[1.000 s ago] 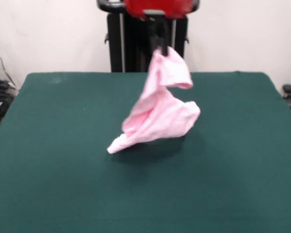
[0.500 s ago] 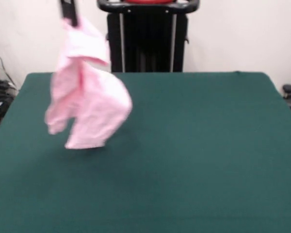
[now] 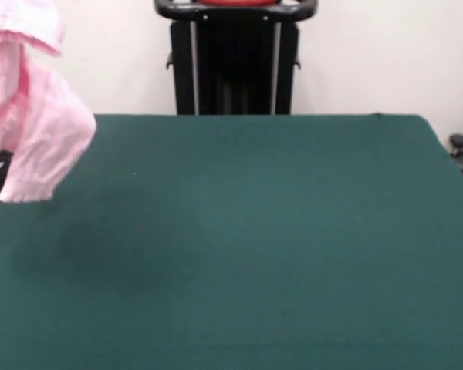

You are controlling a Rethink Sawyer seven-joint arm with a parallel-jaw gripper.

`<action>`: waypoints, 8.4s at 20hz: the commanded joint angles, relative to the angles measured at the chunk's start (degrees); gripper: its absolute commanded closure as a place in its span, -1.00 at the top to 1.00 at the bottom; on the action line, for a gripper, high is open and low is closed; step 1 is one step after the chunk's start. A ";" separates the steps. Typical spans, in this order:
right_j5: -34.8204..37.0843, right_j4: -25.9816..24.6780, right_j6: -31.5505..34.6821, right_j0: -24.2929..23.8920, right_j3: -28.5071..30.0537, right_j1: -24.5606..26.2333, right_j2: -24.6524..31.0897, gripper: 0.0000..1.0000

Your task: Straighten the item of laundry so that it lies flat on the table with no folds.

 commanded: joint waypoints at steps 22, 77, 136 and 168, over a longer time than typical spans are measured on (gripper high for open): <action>-36.41 -11.10 14.39 23.07 14.16 16.30 -6.77 -1.00; -77.64 104.33 21.31 75.68 23.19 37.70 -19.74 -1.00; -74.60 75.42 48.03 73.17 28.25 49.82 -24.79 1.00; -49.03 -1.94 20.16 42.16 10.37 26.06 -21.30 1.00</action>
